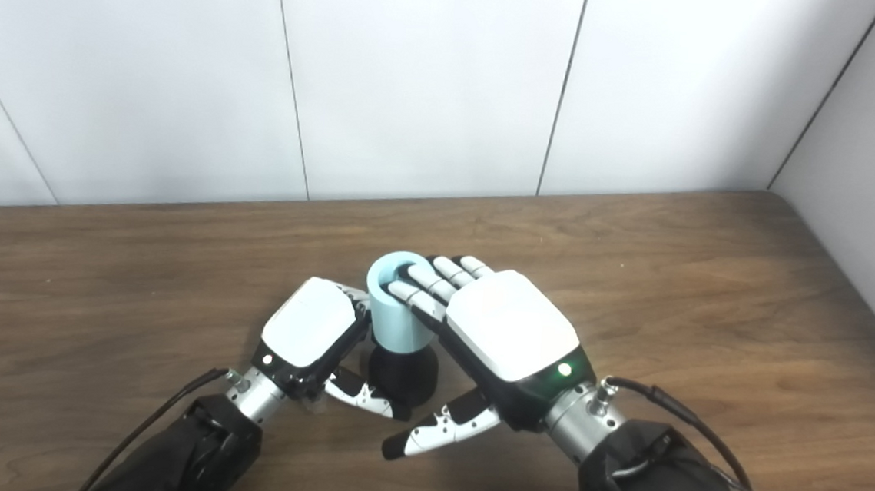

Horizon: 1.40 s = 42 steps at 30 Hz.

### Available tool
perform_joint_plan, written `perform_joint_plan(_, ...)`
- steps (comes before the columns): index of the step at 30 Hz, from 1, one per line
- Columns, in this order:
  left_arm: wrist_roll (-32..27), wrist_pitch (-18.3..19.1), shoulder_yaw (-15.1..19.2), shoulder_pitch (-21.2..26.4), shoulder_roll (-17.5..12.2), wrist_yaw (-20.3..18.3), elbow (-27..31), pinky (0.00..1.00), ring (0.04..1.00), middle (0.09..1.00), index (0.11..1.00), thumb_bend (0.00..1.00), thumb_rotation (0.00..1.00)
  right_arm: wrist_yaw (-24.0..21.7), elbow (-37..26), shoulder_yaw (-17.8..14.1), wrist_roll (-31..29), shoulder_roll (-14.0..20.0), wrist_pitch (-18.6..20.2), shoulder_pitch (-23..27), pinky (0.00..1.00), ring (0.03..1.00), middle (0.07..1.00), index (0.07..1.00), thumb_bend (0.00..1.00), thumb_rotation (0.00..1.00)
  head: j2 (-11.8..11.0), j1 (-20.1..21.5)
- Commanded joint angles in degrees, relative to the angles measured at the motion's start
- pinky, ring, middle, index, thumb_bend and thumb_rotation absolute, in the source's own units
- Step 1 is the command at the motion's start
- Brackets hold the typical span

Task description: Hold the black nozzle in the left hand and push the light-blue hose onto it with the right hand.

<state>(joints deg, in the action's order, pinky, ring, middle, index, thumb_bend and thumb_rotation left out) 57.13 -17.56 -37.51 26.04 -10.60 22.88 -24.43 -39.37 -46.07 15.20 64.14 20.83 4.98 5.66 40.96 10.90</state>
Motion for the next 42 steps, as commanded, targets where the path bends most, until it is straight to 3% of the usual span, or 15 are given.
perform_joint_plan(1, 0.9, 0.4, -5.5, -13.8, 0.1, -2.7, -6.4, 0.28, 0.321, 0.403, 0.52, 0.51, 0.0, -16.6, 4.8, 5.2, -3.1, 2.7, 0.6, -4.1, 0.92, 0.915, 0.904, 0.866, 0.95, 0.8, 0.1, 0.1)
perform_joint_plan(14, 0.6, 0.2, -5.5, -13.9, 0.0, -2.6, -6.1, 0.3, 0.336, 0.406, 0.523, 0.51, 0.0, -19.2, 4.9, 6.4, -2.8, 3.1, 2.7, -4.1, 0.95, 0.931, 0.912, 0.877, 0.96, 0.8, 0.2, 0.1)
perform_joint_plan(42, 0.5, 0.0, -5.7, -14.0, -0.3, -2.6, -5.6, 0.29, 0.325, 0.403, 0.521, 0.51, 0.0, -16.8, 7.4, 8.8, -2.5, 3.1, 3.9, -5.0, 0.96, 0.935, 0.918, 0.881, 0.94, 0.8, 0.4, -0.1)
